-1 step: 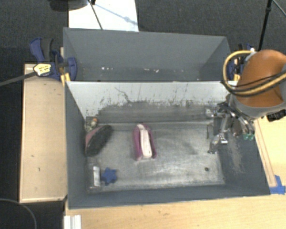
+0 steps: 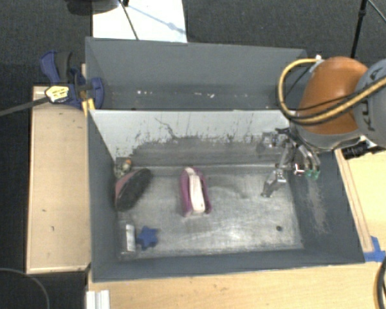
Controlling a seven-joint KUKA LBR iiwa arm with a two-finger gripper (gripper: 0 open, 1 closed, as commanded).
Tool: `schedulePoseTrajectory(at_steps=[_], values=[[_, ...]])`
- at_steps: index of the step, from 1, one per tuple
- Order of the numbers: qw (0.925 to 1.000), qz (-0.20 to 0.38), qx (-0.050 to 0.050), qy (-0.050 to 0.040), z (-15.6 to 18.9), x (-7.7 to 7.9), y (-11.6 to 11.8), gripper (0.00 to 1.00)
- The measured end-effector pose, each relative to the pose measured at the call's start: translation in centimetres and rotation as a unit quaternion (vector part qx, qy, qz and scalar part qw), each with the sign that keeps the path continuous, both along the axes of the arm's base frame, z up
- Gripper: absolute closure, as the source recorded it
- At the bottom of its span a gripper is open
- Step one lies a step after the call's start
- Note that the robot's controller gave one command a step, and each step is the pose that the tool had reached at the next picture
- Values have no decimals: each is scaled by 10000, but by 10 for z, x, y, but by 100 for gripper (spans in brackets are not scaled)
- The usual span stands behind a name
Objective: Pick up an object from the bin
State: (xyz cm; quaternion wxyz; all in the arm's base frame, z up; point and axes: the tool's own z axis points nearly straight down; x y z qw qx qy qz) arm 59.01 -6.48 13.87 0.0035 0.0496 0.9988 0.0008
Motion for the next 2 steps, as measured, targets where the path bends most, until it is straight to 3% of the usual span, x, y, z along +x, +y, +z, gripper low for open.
schedulePoseTrajectory(at_steps=[1,2], values=[[9726,-2324,8,34,-1,-29,28,0],[9636,-2673,10,17,-19,-4,79,0]])
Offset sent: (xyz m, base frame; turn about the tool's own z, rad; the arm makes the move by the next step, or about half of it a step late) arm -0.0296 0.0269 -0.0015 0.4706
